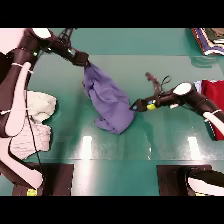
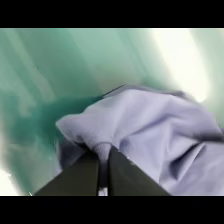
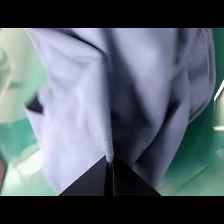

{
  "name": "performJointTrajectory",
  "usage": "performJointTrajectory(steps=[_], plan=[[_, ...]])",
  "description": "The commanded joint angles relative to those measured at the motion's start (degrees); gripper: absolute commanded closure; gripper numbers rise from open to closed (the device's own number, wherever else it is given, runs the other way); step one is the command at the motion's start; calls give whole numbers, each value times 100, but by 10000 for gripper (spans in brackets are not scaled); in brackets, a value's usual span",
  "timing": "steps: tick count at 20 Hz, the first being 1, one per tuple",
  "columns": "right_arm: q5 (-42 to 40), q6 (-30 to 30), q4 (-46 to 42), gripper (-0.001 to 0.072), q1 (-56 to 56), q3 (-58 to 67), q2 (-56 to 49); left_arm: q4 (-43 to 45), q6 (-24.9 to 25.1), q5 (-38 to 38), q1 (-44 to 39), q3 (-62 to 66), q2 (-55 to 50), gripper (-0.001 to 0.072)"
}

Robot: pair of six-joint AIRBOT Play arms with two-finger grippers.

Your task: Fold the shirts.

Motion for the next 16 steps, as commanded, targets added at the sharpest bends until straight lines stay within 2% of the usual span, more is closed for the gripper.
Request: performJointTrajectory(steps=[1,10,16], plan=[[59,485,-1056,700,-372,874,669,439,13,468,-2,31,949,678],[573,640,-2157,700,-1132,3692,2166,332,61,1720,-4,31,4197,678],[1611,898,-3134,700,-1150,5095,2358,-116,57,2009,-4,101,5313,678]])
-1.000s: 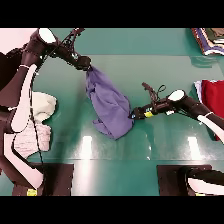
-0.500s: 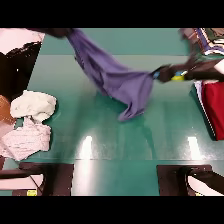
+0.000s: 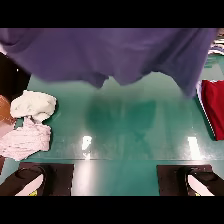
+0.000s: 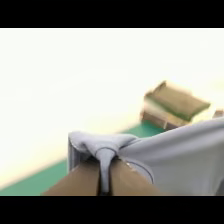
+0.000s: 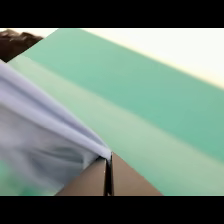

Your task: Fold the shirts.

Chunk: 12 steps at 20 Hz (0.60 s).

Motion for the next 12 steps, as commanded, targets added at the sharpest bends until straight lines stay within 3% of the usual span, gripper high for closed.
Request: performJointTrajectory(steps=[1,6,12], plan=[[658,166,-704,700,-28,863,55,-214,7,146,7,118,544,678],[1661,505,-761,701,42,1705,-817,127,-72,-470,9,-216,352,678],[2437,402,-704,700,219,267,-2719,472,-313,-2282,9,-1965,-994,677]])
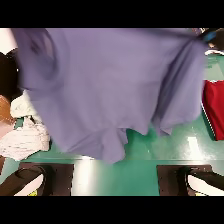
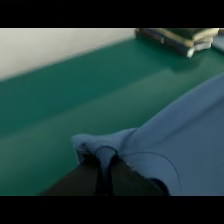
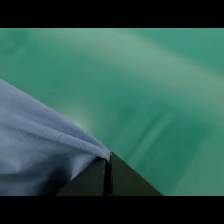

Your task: Fold the shirts.

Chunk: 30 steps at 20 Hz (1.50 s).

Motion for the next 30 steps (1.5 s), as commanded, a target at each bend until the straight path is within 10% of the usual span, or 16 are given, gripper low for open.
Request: performJointTrajectory(steps=[1,12,14,22,30], plan=[[420,-175,96,700,13,-730,-1200,157,-66,-931,2,-1156,-848,677],[-1779,199,693,686,-162,-275,-3458,1156,-201,2319,2,-2210,-3327,674],[-1956,439,691,275,-175,111,-3609,1161,-452,2699,2,-2186,-3327,229],[-1248,409,686,245,-455,-35,-2859,1191,-1005,907,1045,-1869,-2697,196],[-1016,162,691,266,-444,-2498,-844,-400,-968,675,1198,-5576,-739,195]])
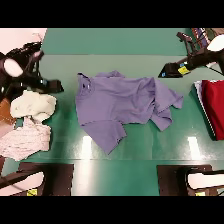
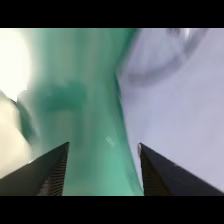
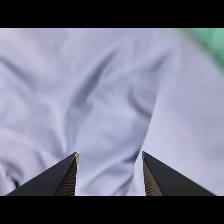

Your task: Fold the shirts.

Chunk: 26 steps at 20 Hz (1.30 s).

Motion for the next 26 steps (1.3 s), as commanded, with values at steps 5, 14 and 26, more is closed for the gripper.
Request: performJointTrajectory(steps=[5,14,26], plan=[[-59,-72,4,266,-216,-1541,1602,-1720,315,144,46,-2706,1270,196],[-63,-52,7,266,-551,-2192,2369,-2168,560,1727,-1038,-3316,1257,195],[269,177,7,266,-590,-2306,2396,-2162,151,2094,-1215,-3318,1257,196]])
